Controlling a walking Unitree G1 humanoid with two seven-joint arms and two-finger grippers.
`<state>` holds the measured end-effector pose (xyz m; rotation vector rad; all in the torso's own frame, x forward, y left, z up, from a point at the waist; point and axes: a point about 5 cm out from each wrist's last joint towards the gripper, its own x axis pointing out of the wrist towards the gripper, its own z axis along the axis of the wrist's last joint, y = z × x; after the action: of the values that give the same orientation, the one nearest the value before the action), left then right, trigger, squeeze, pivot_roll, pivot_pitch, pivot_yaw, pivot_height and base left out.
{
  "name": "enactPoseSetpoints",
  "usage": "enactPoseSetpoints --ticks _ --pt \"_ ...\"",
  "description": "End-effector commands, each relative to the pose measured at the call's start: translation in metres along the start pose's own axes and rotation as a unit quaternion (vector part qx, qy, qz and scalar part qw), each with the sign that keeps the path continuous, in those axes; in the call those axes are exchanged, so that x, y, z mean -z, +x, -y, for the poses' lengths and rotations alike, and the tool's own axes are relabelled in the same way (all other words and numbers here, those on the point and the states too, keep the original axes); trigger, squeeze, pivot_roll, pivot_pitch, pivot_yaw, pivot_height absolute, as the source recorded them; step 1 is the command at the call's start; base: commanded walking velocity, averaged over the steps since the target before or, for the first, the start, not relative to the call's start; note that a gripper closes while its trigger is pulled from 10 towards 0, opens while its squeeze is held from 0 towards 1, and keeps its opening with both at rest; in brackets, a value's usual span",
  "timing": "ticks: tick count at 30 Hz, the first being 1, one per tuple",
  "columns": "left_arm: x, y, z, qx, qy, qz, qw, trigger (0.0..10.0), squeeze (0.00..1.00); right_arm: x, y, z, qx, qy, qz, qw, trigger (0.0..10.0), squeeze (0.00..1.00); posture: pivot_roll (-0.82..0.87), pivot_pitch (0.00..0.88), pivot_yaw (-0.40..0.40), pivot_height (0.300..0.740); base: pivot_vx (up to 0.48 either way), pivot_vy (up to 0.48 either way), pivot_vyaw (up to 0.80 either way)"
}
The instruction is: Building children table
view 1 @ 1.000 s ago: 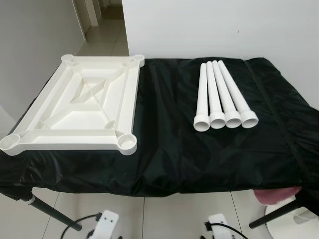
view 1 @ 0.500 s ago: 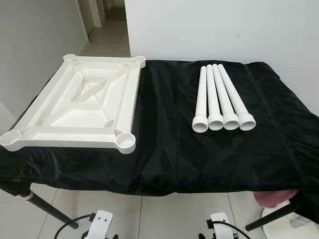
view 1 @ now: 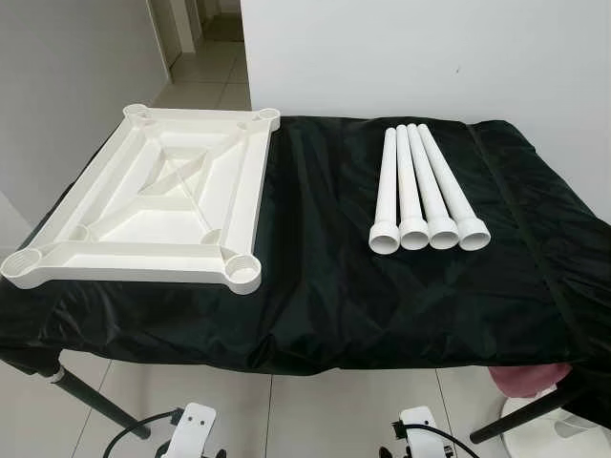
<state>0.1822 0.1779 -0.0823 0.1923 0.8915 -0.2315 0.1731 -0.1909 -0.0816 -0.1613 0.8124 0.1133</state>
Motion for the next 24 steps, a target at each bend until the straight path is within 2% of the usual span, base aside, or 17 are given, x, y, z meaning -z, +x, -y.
enactPoseSetpoints --ticks 1,8,13,18,21,24 --pt "0.006 -0.002 -0.001 0.011 0.006 -0.004 1.0 10.0 0.0 0.001 -0.001 -0.001 -0.008 -0.01 0.003 1.0 10.0 0.0 -0.04 0.0 0.037 0.74 0.0 0.0 0.0" --pt "0.002 -0.005 -0.002 0.066 0.036 0.025 0.997 10.0 0.0 -0.006 -0.001 0.001 -0.033 -0.047 0.026 0.998 10.0 0.0 -0.04 0.0 0.034 0.74 0.0 0.0 0.0" --pt "-0.002 -0.006 -0.004 0.076 0.052 0.042 0.995 10.0 0.0 -0.013 0.0 0.001 -0.052 -0.07 0.043 0.995 10.0 0.0 -0.03 0.0 0.032 0.74 0.0 0.0 0.0" --pt "-0.005 -0.007 0.0 0.112 0.084 0.056 0.988 10.0 0.0 -0.024 0.0 -0.001 -0.106 -0.109 0.074 0.986 10.0 0.0 -0.03 0.0 0.027 0.74 0.0 0.0 0.0" --pt "-0.005 -0.008 0.002 0.125 0.09 0.06 0.986 10.0 0.0 -0.027 0.0 -0.001 -0.118 -0.121 0.082 0.982 10.0 0.0 -0.03 0.0 0.027 0.74 0.0 0.0 0.0" --pt "-0.008 -0.009 0.003 0.15 0.097 0.071 0.981 10.0 0.0 -0.034 -0.002 0.002 -0.146 -0.165 0.1 0.97 10.0 0.0 -0.03 0.0 0.03 0.74 0.0 0.0 0.0"
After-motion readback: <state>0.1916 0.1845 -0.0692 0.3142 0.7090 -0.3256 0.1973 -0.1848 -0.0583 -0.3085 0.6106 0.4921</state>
